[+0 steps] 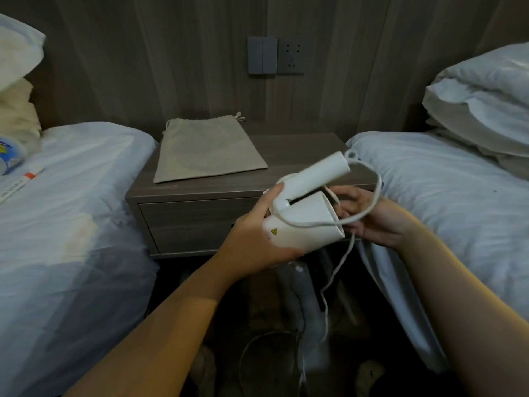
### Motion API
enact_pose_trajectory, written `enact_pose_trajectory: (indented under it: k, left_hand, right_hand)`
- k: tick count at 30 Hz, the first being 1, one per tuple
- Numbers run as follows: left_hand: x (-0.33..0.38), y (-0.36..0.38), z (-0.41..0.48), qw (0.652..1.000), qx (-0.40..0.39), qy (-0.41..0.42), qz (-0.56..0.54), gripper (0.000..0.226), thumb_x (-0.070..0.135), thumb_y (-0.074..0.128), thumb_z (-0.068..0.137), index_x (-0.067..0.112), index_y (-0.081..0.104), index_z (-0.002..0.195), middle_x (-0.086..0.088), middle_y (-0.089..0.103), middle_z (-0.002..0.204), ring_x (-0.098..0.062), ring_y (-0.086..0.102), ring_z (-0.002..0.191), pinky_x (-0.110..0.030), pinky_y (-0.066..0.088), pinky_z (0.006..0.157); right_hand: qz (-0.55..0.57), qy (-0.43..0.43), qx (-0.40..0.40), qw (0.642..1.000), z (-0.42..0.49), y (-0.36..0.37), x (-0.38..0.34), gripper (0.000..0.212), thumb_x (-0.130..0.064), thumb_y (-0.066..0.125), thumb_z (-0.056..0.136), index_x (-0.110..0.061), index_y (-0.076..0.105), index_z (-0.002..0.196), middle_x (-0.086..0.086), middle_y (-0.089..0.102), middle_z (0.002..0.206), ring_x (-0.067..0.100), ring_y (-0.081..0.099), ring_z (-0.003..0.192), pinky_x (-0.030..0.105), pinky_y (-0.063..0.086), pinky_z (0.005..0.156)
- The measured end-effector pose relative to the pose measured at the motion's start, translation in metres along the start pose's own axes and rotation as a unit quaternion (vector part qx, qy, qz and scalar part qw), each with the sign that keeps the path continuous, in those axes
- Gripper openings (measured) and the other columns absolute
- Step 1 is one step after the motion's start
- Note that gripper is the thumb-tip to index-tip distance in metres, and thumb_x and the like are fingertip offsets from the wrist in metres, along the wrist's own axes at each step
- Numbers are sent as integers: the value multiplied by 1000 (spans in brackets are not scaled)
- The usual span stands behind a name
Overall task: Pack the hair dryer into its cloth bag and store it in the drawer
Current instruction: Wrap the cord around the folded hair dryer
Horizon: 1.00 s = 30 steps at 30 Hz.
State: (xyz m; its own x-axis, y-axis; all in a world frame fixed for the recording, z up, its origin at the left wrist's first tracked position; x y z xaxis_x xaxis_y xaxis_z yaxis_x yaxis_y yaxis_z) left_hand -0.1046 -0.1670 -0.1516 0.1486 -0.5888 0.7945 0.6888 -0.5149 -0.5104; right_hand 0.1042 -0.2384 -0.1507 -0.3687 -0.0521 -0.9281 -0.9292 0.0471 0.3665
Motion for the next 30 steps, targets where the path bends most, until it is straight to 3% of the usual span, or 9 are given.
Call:
enact_pose_trajectory:
  k: [3,6,8,11,14,18,23,27,30]
  left_hand:
    - [1,-5,2,994,24,-36,-101,101,20,85,58,60,25,130,27,50,123,12,50,110,-7,42,85]
    - [4,-11,5,985,61,-64,-147,103,17,82,64,46,21,141,27,44,124,6,49,112,-15,44,89]
    - [6,-17,5,985,86,-81,-126,104,20,81,68,40,15,145,23,39,126,2,48,109,-16,41,86]
    - [5,-24,4,987,106,-105,-65,105,30,81,66,47,12,143,21,39,125,-4,46,109,-22,38,88]
    - [6,-22,3,989,90,-114,-23,107,36,81,64,54,9,140,11,48,131,-9,51,108,-25,42,88]
    - [6,-19,3,990,79,-116,0,108,38,80,63,55,6,140,4,48,137,-14,53,113,-31,46,94]
    - [-1,-19,3,988,82,-130,-29,104,38,79,66,52,9,142,6,46,134,-12,51,110,-27,44,89]
    - [-3,-17,3,985,85,-144,-49,99,37,78,69,50,13,142,12,43,119,-11,51,104,-25,43,83]
    - [-4,-15,4,984,86,-143,-54,98,37,78,68,50,14,142,14,43,120,-13,51,106,-30,46,88]
  right_hand:
    - [-52,-34,44,997,7,14,6,36,-8,71,63,-7,65,98,2,59,54,7,46,36,17,42,37]
    - [-89,-37,33,995,7,36,12,17,-1,44,90,-7,58,96,0,60,53,8,42,37,16,34,40]
    - [-76,-8,25,997,7,44,13,27,-18,36,97,-7,60,98,6,66,68,11,43,40,19,33,41]
    - [-57,57,32,996,7,50,9,67,-59,23,91,-6,61,108,11,65,82,17,53,48,23,39,41]
    - [-110,81,62,989,4,53,9,77,-73,24,82,-10,61,106,5,62,80,17,58,60,25,44,46]
    - [-109,63,97,987,3,58,13,64,-65,44,77,-11,59,108,5,56,76,15,58,60,23,43,46]
    - [-46,13,101,994,2,63,11,36,-43,45,91,-11,58,98,4,58,70,15,57,55,23,43,46]
    - [13,0,102,995,2,67,15,31,-35,43,93,-9,57,102,4,60,68,15,57,53,23,45,47]
    - [39,-7,106,994,2,69,18,30,-32,40,94,-8,59,99,5,58,67,14,54,51,23,44,48]
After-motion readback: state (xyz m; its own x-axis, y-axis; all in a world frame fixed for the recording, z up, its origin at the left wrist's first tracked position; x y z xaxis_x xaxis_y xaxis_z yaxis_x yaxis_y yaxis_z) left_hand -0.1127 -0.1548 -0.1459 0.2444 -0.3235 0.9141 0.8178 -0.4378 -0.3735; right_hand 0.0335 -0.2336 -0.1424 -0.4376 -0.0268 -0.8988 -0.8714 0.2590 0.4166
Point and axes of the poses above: each hand's wrist, its own z-axis towards the middle knuckle, its own y-axis out of the palm, x = y × z, the point moved 4 cm from there along z, towards the middle knuckle
